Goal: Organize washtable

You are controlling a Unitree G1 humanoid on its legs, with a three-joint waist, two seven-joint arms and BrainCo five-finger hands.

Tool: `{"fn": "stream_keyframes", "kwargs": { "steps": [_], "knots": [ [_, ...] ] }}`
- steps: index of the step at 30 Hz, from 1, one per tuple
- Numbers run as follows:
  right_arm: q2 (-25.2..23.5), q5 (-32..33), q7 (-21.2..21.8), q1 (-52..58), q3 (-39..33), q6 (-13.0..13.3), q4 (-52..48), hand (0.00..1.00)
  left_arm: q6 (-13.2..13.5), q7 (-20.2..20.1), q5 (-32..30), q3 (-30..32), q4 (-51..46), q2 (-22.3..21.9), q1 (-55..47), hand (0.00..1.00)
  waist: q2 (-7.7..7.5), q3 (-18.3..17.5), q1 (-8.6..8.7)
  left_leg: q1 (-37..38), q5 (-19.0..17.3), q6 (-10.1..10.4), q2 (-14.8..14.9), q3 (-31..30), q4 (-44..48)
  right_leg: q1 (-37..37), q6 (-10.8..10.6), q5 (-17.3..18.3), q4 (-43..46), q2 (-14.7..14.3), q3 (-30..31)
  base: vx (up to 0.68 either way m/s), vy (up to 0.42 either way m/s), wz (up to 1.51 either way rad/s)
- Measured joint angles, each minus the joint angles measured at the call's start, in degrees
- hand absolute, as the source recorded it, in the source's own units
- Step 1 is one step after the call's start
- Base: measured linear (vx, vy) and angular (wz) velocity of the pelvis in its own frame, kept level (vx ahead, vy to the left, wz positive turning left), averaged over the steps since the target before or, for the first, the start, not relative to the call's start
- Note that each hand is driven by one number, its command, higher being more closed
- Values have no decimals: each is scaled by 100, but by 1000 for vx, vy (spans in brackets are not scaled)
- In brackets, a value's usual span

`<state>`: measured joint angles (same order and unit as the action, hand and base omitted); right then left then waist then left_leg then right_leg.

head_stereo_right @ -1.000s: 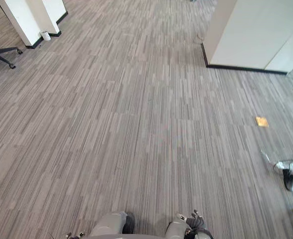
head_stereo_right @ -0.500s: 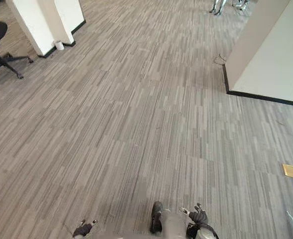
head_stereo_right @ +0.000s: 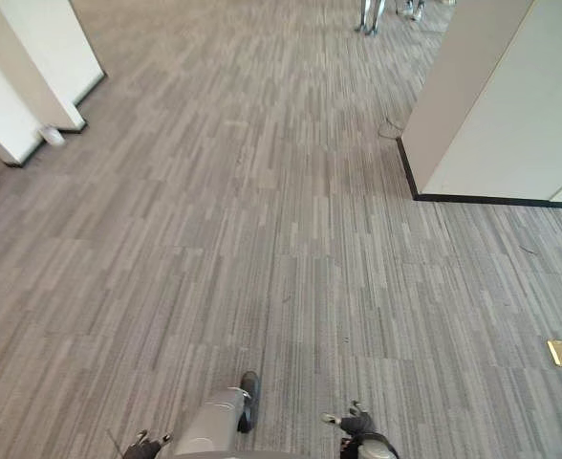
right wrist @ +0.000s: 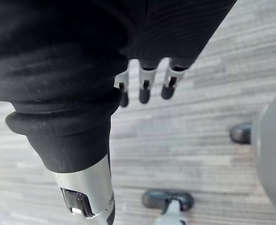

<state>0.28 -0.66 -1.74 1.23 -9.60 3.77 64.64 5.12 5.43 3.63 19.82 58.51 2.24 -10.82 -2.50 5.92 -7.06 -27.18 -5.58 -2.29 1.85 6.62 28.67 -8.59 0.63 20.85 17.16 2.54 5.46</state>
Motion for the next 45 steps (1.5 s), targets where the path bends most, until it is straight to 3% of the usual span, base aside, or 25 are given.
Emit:
{"fn": "stream_keyframes", "kwargs": {
  "steps": [1,4,5,6,8,12,14,17,18,20,21,22,23,24,27,29,31,33,35,38,40,41,42,43,45],
  "knots": [
    [16,1,31,-1,-45,-14,42,0,-2,2,1,7,54,13,-7,0,-18,6,-12,48,-175,-88,-47,43,178,134,-89,17,514,37,129,636,317,-1],
    [131,-145,70,65,-209,6,162,0,-43,-10,-10,-135,239,131,-47,0,-68,39,146,1002,-1013,-462,-452,133,488,823,-1576,-845,3694,46,648,551,261,15],
    [157,-166,92,76,-262,13,157,0,-40,-25,-46,-191,259,154,-41,0,-63,93,175,1352,-1214,-575,-554,97,431,1040,-1484,-863,4380,95,504,649,255,10],
    [155,-164,92,77,-394,43,122,0,-61,-29,-67,-196,277,170,-50,0,10,144,205,1813,-1393,-608,-640,66,240,1422,-1042,-702,4947,182,195,606,197,-6],
    [118,-154,112,121,-497,62,-148,0,-123,-32,-111,-200,281,162,-73,0,11,158,346,2445,-1503,-606,-634,-163,-133,1962,-565,-461,4902,58,-273,519,112,26],
    [-43,-79,153,392,-809,133,-822,0,-121,-23,-216,100,168,61,90,0,62,134,485,3359,-1816,-502,-478,-708,-705,2995,-472,-392,2538,-185,-692,494,-8,69],
    [-39,11,155,391,-876,96,-821,0,-137,-2,-217,339,172,-33,69,0,97,116,469,3792,-2045,-366,-345,-841,-913,3099,-396,-982,710,-250,-837,651,-44,43],
    [13,20,147,382,-830,73,-884,0,-162,-12,-227,485,205,-233,99,0,354,-94,684,4379,-2189,3,185,-1165,-1100,3109,-39,-2244,304,-543,-1024,888,-126,64],
    [45,20,148,361,-859,32,-859,0,-170,-28,-245,483,241,-320,218,0,585,-159,597,4261,-2040,264,434,-1300,-578,3023,115,-2273,529,-676,-1204,856,-132,58],
    [138,77,157,347,-850,30,-927,0,-164,-38,-292,604,107,-467,436,0,572,-82,663,3640,-812,195,235,-1371,871,3010,320,-1922,1302,-492,-1404,754,-192,39],
    [110,86,156,413,-826,47,-1023,0,-175,-22,-313,652,107,-545,482,0,654,-104,640,3146,495,328,336,-1163,1997,2732,145,-1725,833,-808,-1399,618,-229,-2],
    [78,77,112,472,-732,34,-1036,0,-193,-34,-319,662,69,-517,388,0,626,-137,586,2962,667,334,447,-964,2520,2390,466,-1955,221,-871,-1336,696,-268,-32],
    [249,57,72,408,-722,-30,-965,0,-196,-32,-328,662,-7,-620,406,0,897,-82,537,2607,207,190,957,-567,3363,1943,582,-1741,132,-1161,-1285,589,-102,-44],
    [213,58,25,404,-729,-39,-818,0,-201,-45,-308,605,-80,-588,426,0,766,-9,446,2203,-194,156,1015,-392,3694,1540,722,-1552,24,-1160,-1108,634,-93,-40],
    [68,57,19,341,-673,-97,-524,0,-132,-22,-275,445,-349,-345,312,0,311,168,299,1293,-843,356,771,-293,3195,627,634,-1400,-519,-907,-644,601,-43,-43],
    [37,57,-9,274,-664,-99,-543,0,-131,-5,-268,479,-333,-327,173,0,295,217,281,821,-1005,482,811,-151,2354,173,485,-1172,-802,-827,-449,520,70,-58],
    [59,57,-52,290,-660,-105,-554,0,-147,-4,-260,451,-267,-356,69,0,365,220,288,520,-937,571,780,-161,984,-149,366,-899,-911,-736,-325,499,179,-33],
    [68,53,-61,321,-606,-94,-521,0,-138,-5,-210,438,-265,-333,-64,0,344,188,238,493,-225,719,538,-242,-679,-366,300,-365,-808,-511,-171,537,305,-35],
    [8,52,-58,358,-574,-88,-486,0,-134,-3,-207,455,-238,-306,-300,0,201,13,128,475,496,480,273,-128,-522,-416,205,73,-593,-191,110,565,351,-50],
    [-43,5,-18,370,-523,-39,-373,0,-111,-6,-209,494,-50,-191,-321,0,21,-108,127,443,-345,-109,92,218,437,-120,-34,107,615,68,655,656,344,-29],
    [-33,6,13,363,-527,-10,-250,0,-99,-20,-209,260,82,3,-275,0,-96,-58,185,1051,-916,-287,-117,386,512,519,-994,-657,2837,-24,1035,622,350,-24],
    [-25,25,45,370,-539,1,-203,0,-100,-23,-209,193,133,45,-257,0,-104,-19,210,1243,-1033,-322,-162,388,487,641,-1117,-907,3343,-29,1000,522,267,-18],
    [-34,59,81,356,-623,41,-240,0,-122,-29,-218,29,223,134,-257,0,-57,66,316,1763,-1219,-361,-251,394,371,950,-1044,-977,4288,106,642,474,201,-16],
    [-22,42,86,367,-607,65,-316,0,-143,-28,-224,-106,268,176,-256,0,-63,78,354,2357,-1333,-363,-274,413,44,1327,-715,-789,4742,238,30,540,238,-16],
    [-20,40,86,368,-612,119,-322,0,-143,-36,-226,-220,279,233,-226,0,-55,68,354,2837,-1375,-376,-275,417,-348,1630,-439,-591,4613,244,-311,367,136,-11]
  ]
}}
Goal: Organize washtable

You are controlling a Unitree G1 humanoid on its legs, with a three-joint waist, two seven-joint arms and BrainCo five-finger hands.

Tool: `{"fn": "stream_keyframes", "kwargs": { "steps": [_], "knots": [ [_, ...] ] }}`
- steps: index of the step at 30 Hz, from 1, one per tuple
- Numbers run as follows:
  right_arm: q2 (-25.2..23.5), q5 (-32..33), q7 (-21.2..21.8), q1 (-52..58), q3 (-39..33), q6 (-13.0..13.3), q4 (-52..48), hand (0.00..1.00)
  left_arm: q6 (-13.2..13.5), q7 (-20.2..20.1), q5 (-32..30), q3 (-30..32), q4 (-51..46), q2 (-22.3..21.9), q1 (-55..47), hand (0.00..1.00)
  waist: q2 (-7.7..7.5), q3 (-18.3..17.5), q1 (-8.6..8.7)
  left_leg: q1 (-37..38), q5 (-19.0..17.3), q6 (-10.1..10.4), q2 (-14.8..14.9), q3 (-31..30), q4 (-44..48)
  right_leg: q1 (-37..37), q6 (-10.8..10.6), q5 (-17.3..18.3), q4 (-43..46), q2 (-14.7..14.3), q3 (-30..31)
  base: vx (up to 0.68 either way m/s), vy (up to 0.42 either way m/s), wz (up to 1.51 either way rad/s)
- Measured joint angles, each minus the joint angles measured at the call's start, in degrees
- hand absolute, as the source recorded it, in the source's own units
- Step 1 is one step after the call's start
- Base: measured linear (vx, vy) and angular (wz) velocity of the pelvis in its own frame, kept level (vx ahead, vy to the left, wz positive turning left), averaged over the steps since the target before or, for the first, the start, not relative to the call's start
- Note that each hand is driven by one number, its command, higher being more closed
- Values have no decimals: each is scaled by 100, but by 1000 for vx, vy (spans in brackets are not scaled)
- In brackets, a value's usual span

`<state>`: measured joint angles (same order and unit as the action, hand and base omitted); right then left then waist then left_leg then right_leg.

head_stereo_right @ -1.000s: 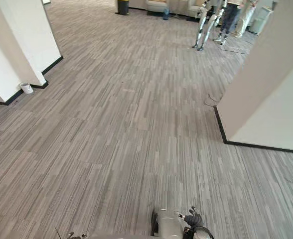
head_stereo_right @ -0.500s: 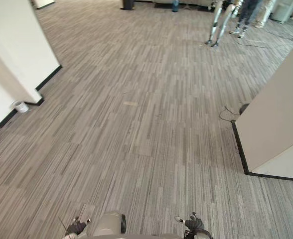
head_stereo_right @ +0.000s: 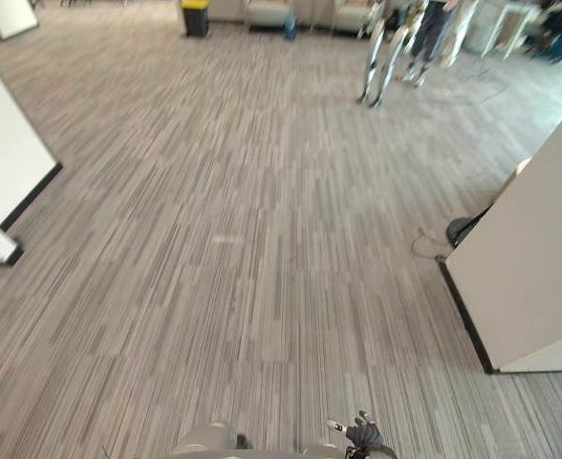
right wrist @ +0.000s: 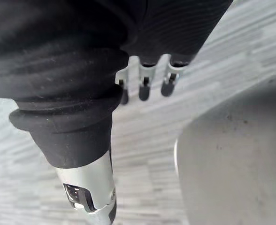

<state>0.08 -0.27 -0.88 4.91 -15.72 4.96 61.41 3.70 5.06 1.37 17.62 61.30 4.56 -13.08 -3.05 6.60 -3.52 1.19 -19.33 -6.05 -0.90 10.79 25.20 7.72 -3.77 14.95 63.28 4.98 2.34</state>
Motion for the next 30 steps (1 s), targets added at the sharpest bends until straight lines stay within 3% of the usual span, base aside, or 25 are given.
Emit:
{"fn": "stream_keyframes", "kwargs": {
  "steps": [1,4,6,7,8,9,10,11,12,13,15,16,17,18,19,21,22,24,25,26,27,28,29,30],
  "knots": [
    [4,22,4,0,-41,49,-50,0,-9,-1,-2,6,7,4,81,0,3,-1,21,337,-50,0,8,-35,-320,369,159,155,-376,-51,-290,412,94,-3],
    [-12,41,1,3,-173,97,-247,0,-8,2,-122,149,4,-61,73,0,54,0,205,831,-236,204,161,-82,-679,958,101,171,-2182,-203,-1014,471,73,12],
    [-14,38,1,12,-246,79,-352,0,-15,6,-219,304,3,-129,69,0,109,-6,255,1302,-464,461,287,27,-948,1165,223,-515,-4094,-355,-1469,564,44,-12],
    [-11,45,2,24,-254,72,-405,0,-15,7,-225,343,-9,-171,70,0,168,-22,280,1450,-528,578,345,58,-1040,1190,280,-701,-4340,-463,-1522,648,28,-11],
    [14,60,-2,65,-236,83,-534,0,-7,-2,-236,354,-23,-259,72,0,317,-77,323,1692,-594,719,484,10,-1068,1187,549,-1011,-4526,-658,-1610,560,17,5],
    [28,58,-4,89,-230,72,-540,0,-3,-12,-240,348,-35,-295,113,0,372,-123,364,1718,-604,745,603,-102,-845,1122,905,-1498,-4545,-787,-1621,931,-10,8],
    [60,39,2,86,-245,69,-550,0,-6,-16,-254,467,-37,-416,209,0,616,-183,327,1553,-534,882,891,-355,-142,1008,1004,-1717,-4436,-969,-1669,806,-19,7],
    [75,23,1,80,-242,66,-555,0,-4,-21,-266,530,-54,-464,283,0,650,-204,322,1332,-335,1049,907,-450,317,961,1021,-1568,-4363,-997,-1687,949,-51,1],
    [123,29,-2,83,-225,36,-557,0,-5,-67,-264,661,-162,-534,357,0,607,-221,310,963,265,938,873,-654,1153,848,1051,-1382,-4321,-997,-1666,737,-61,-11],
    [116,39,-11,93,-136,-37,-607,0,5,-120,-263,731,-300,-605,376,0,642,-151,277,289,1206,945,903,-893,2615,361,1051,-1181,-4577,-1027,-1517,838,-48,-21],
    [141,37,-16,71,-40,-92,-603,0,2,-116,-241,775,-353,-632,377,0,699,-70,256,-165,1184,919,1093,-856,3664,-187,1090,-1067,-4787,-1096,-1315,669,7,-37],
    [146,33,-25,53,50,-128,-522,0,2,-102,-202,770,-420,-603,317,0,570,-3,195,-510,1076,770,1206,-762,4047,-659,1124,-978,-5002,-1099,-1100,534,30,-45],
    [136,31,-29,46,113,-135,-478,0,4,-100,-200,769,-488,-586,268,0,527,11,146,-685,1016,701,1217,-737,4154,-886,1097,-903,-5127,-1075,-977,616,42,-62],
    [130,12,-41,42,216,-138,-389,0,24,-86,-205,698,-523,-531,231,0,445,2,72,-1105,903,612,1201,-765,4164,-1169,933,-697,-5336,-994,-749,637,110,-70],
    [176,-36,-48,-95,222,-150,-259,0,50,-73,-194,626,-527,-556,190,0,495,51,-5,-1623,665,670,1201,-868,3855,-1455,898,-534,-5390,-956,-540,603,145,-74],
    [182,-36,-52,-110,228,-169,-185,0,59,-44,-200,531,-521,-535,157,0,464,65,-58,-1926,501,720,1172,-831,3248,-1628,787,-371,-5395,-848,-393,424,190,-50],
    [132,-36,-53,-111,236,-163,-185,0,68,-1,-199,473,-523,-490,86,0,382,79,-43,-2059,494,784,1042,-716,2177,-1754,636,-149,-5367,-653,-292,459,276,-43],
    [161,-36,-53,-88,346,-157,-191,0,71,17,-198,300,-518,-439,20,0,387,71,-48,-2137,807,1026,771,-776,169,-1959,442,322,-5237,-379,-145,606,402,-40],
    [173,-36,-57,-67,458,-157,-137,0,73,17,-192,228,-496,-421,-110,0,282,-3,-103,-2039,1516,905,566,-768,95,-2093,330,538,-5208,-176,33,577,389,-31],
    [103,-36,-57,-69,508,-155,-92,0,75,17,-192,217,-492,-325,-148,0,247,-68,-124,-2059,1337,776,406,-687,172,-2105,343,587,-5167,-59,111,625,355,-14],
    [24,-40,-33,-37,585,-138,-87,0,98,42,-191,198,-485,-260,-152,0,47,-206,-61,-2125,1124,622,254,-629,326,-1960,383,566,-4909,74,289,495,261,7],
    [25,-85,-20,-50,618,-129,-86,0,125,35,-192,201,-474,-236,-136,0,15,-211,-50,-2144,976,488,195,-592,513,-1839,323,536,-4572,162,457,603,333,8],
    [24,-165,-21,-38,586,-120,-95,0,123,38,-188,209,-431,-217,-105,0,-3,-204,-66,-2026,705,301,136,-472,737,-1617,172,466,-3706,167,665,556,335,-9],
    [11,-215,-15,-34,516,-106,-98,0,126,36,-187,201,-369,-159,-70,0,-72,-136,-63,-1664,540,130,11,-335,738,-1263,-283,180,-2413,174,880,538,311,-13]
  ]
}}
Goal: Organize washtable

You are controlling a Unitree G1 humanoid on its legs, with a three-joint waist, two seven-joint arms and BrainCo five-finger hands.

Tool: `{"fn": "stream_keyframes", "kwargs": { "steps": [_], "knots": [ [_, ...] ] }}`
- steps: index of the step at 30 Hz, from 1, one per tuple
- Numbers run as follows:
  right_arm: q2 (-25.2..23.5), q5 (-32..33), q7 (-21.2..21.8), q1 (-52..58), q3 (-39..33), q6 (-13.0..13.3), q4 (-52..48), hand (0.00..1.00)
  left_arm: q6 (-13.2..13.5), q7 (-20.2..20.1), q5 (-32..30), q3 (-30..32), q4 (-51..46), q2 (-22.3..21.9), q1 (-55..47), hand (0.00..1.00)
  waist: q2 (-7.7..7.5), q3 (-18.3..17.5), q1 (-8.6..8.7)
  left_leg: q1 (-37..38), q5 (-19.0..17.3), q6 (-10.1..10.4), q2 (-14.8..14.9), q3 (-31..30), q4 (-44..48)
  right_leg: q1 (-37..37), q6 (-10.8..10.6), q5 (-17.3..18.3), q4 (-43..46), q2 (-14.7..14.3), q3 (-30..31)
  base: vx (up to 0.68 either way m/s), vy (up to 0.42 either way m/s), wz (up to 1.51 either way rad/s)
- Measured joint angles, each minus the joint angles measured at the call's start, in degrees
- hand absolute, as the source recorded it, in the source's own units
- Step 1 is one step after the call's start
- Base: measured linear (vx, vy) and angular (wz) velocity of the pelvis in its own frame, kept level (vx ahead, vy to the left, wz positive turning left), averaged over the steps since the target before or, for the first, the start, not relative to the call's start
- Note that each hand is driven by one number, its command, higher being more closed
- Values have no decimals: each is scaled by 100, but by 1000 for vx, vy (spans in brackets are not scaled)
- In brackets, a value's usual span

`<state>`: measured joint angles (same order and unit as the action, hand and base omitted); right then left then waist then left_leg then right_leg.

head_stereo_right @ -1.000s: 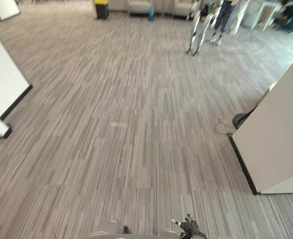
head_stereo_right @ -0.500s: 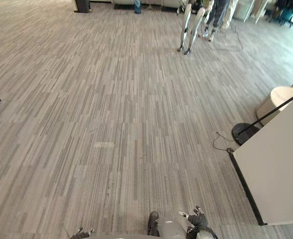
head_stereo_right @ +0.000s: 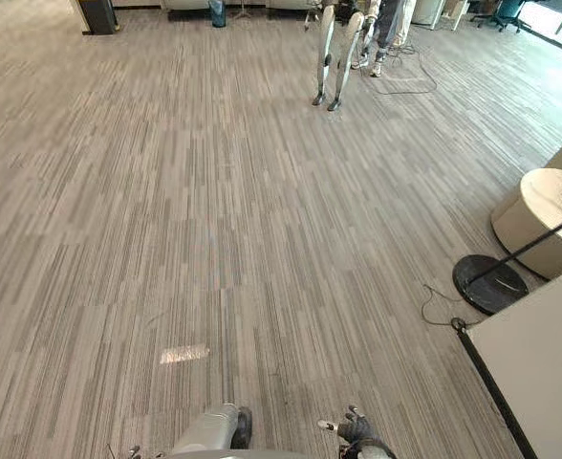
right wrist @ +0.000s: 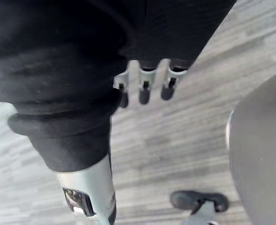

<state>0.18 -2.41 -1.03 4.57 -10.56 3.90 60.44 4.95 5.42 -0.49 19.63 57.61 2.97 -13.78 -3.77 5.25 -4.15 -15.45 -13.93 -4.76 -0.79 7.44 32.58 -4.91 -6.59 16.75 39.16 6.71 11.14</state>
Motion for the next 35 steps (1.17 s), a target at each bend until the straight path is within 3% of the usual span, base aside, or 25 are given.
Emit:
{"fn": "stream_keyframes", "kwargs": {
  "steps": [2,3,4,5,6,7,10,12,14,15,17,18,20,23,24,25,29,35],
  "knots": [
    [28,13,6,67,-87,17,-10,0,-12,2,14,-146,117,64,70,0,46,66,27,589,-125,-143,-114,66,-61,538,-456,-285,1780,-60,129,483,252,-19],
    [48,13,5,80,-180,34,-73,0,-11,0,23,-202,124,54,138,0,89,121,21,1021,-133,-141,-125,62,-210,823,-382,-244,2321,-46,-138,391,200,-23],
    [52,9,1,91,-193,34,-105,0,-9,-4,28,-209,117,48,155,0,161,139,31,1207,-133,-141,-121,56,-324,971,-333,-216,2432,-44,-284,373,181,-22],
    [36,11,6,105,-195,75,-160,0,-1,-4,45,-207,90,47,195,0,137,145,37,1565,-160,-119,-98,53,-658,1225,-208,-146,2385,-51,-583,266,82,-7],
    [22,12,4,113,-225,105,-195,0,9,0,55,-198,81,50,284,0,139,150,51,1934,-306,-113,-35,40,-1031,1463,-16,-32,2042,-68,-920,323,89,-2],
    [15,9,2,112,-267,107,-200,0,9,-1,69,-189,80,60,326,0,113,161,39,2054,-360,-103,-10,39,-1147,1551,46,6,1803,-56,-1065,266,19,0],
    [-28,20,3,162,-308,123,-339,0,34,12,94,-100,69,11,373,0,131,164,68,2306,-546,84,205,34,-1254,1713,131,-9,-167,-128,-1516,223,-7,0],
    [-29,33,-14,163,-279,122,-334,0,45,33,99,78,41,-53,358,0,131,163,52,2385,-684,305,322,9,-1244,1712,400,-422,-1251,-264,-1427,316,-75,0],
    [-2,68,-36,182,-150,121,-335,0,45,105,94,77,36,-62,352,0,128,153,55,2471,-813,532,370,-92,-1212,1572,422,-936,-1583,-266,-1507,343,-143,22],
    [42,85,-16,181,-63,126,-342,0,44,119,90,77,34,-136,358,0,254,130,53,2490,-887,664,526,-225,-1063,1509,436,-1088,-1563,-378,-1625,396,-209,37],
    [146,74,-22,190,102,118,-324,0,56,122,90,87,-52,-242,354,0,317,11,21,2090,-827,764,702,-495,-188,1399,606,-950,-1648,-551,-1774,409,-237,30],
    [216,75,-23,180,175,119,-328,0,64,118,92,133,-140,-331,345,0,414,27,1,1619,-614,957,797,-670,690,1265,692,-895,-1771,-624,-1836,302,-189,13],
    [235,88,-59,140,176,99,-293,0,71,130,98,113,-139,-349,320,0,419,63,39,1334,-595,949,960,-699,1058,892,718,-888,-2081,-617,-1952,288,-139,26],
    [246,84,-135,130,168,64,-145,0,166,181,108,-90,-293,-346,313,0,423,54,-13,1301,-586,1007,1070,-320,-72,407,718,-889,-2461,-471,-2102,183,-46,30],
    [288,88,-147,106,188,76,-115,0,229,240,160,-192,-308,-368,317,0,486,47,0,1216,-261,1006,1061,-286,-766,425,673,-868,-2476,-488,-2105,43,38,-2],
    [298,87,-153,70,188,77,-108,0,247,241,196,-193,-298,-370,317,0,497,62,-19,1182,-69,887,1052,-280,-839,430,637,-855,-2483,-505,-2055,68,82,-13],
    [160,207,-248,133,143,91,-31,0,307,235,212,-204,-152,-162,296,0,254,-94,10,1325,28,797,808,-182,-1243,279,403,-1033,-2944,-318,-1978,96,111,-1],
    [134,206,-251,120,146,128,175,0,311,225,213,-454,188,26,364,0,251,-207,12,1586,123,644,508,-62,-1561,-6,258,-1274,-3477,-182,-1838,60,91,-7]
  ]
}}
